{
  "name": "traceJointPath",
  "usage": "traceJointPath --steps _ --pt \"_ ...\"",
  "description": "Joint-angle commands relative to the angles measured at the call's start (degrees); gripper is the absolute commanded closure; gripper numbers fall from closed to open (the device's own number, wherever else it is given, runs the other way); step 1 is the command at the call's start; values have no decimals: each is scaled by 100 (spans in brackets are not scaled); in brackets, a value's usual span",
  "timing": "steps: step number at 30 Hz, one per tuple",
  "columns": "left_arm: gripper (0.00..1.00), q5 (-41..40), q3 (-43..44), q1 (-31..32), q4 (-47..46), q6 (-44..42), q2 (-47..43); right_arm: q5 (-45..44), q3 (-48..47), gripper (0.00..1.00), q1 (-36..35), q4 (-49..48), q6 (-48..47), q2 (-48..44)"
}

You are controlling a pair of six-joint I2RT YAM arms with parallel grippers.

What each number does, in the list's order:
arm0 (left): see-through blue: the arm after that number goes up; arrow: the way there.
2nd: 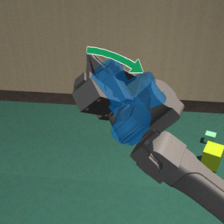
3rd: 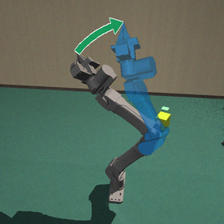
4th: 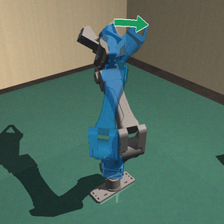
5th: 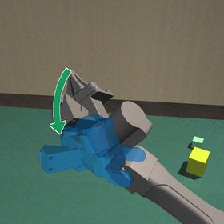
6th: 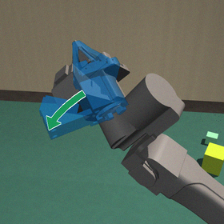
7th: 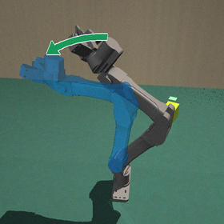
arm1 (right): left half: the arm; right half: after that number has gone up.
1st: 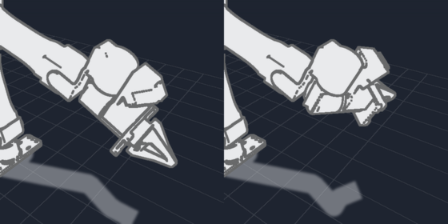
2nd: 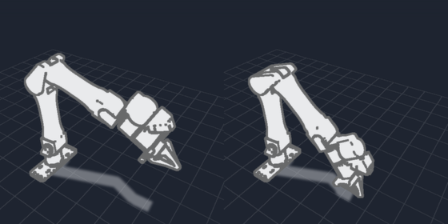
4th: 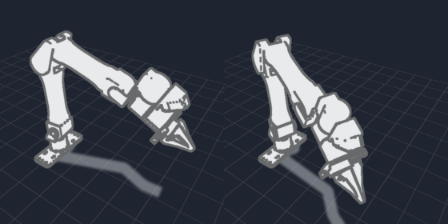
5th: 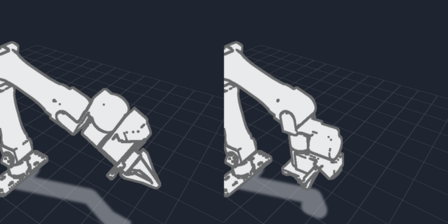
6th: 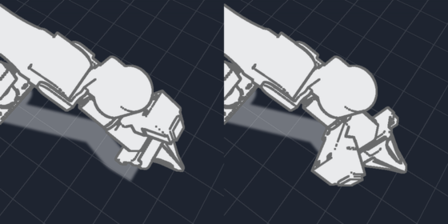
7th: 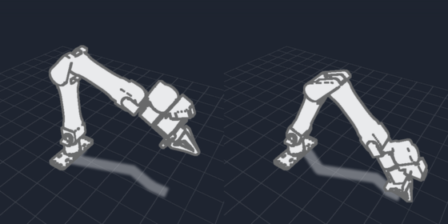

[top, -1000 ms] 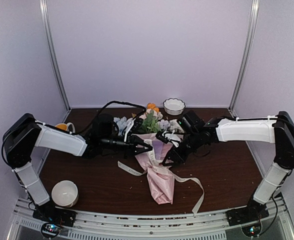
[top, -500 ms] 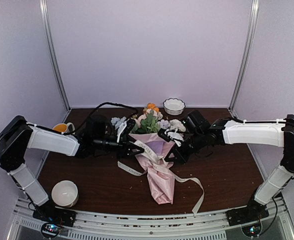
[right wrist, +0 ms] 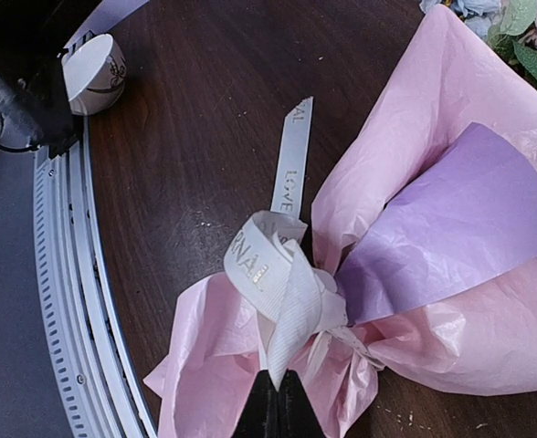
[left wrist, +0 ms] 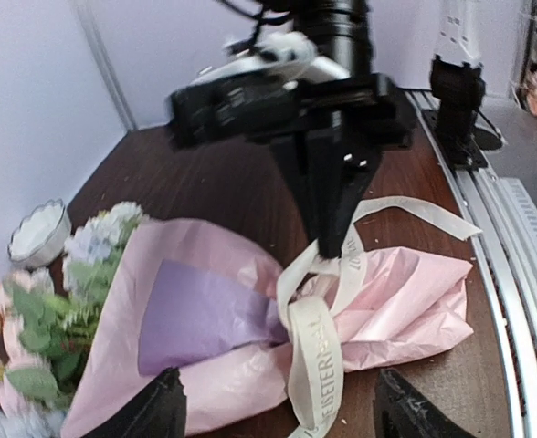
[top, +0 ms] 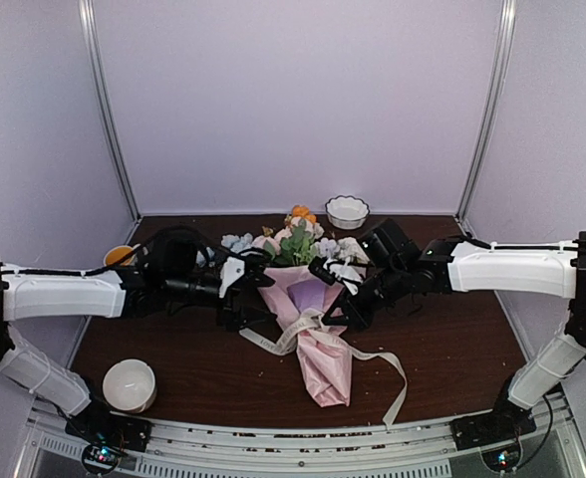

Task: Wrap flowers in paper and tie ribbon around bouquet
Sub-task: Cross the half-tied ribbon over the folded bouquet.

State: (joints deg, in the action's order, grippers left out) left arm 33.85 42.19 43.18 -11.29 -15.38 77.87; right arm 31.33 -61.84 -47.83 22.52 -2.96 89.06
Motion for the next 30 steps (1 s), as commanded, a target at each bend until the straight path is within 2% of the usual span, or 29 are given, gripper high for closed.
traceJointPath --steps 1,7,13,20,25,30 --pt "25 -14 722 278 695 -1517 736 -18 -51 100 -5 2 -4 -32" --pt "26 -164 1366 533 600 -1746 1676 151 85 100 11 -232 144 -34" --pt "27 -170 1495 715 113 -1604 2153 325 266 100 52 -537 362 -52" --pt "38 -20 1835 789 161 -1338 2496 345 368 100 115 -589 441 -141" --pt "37 344 2091 781 670 -1474 2493 326 409 100 161 -642 506 -182" --pt "32 1191 2376 758 1431 -1821 2366 312 433 100 213 -669 528 -159"
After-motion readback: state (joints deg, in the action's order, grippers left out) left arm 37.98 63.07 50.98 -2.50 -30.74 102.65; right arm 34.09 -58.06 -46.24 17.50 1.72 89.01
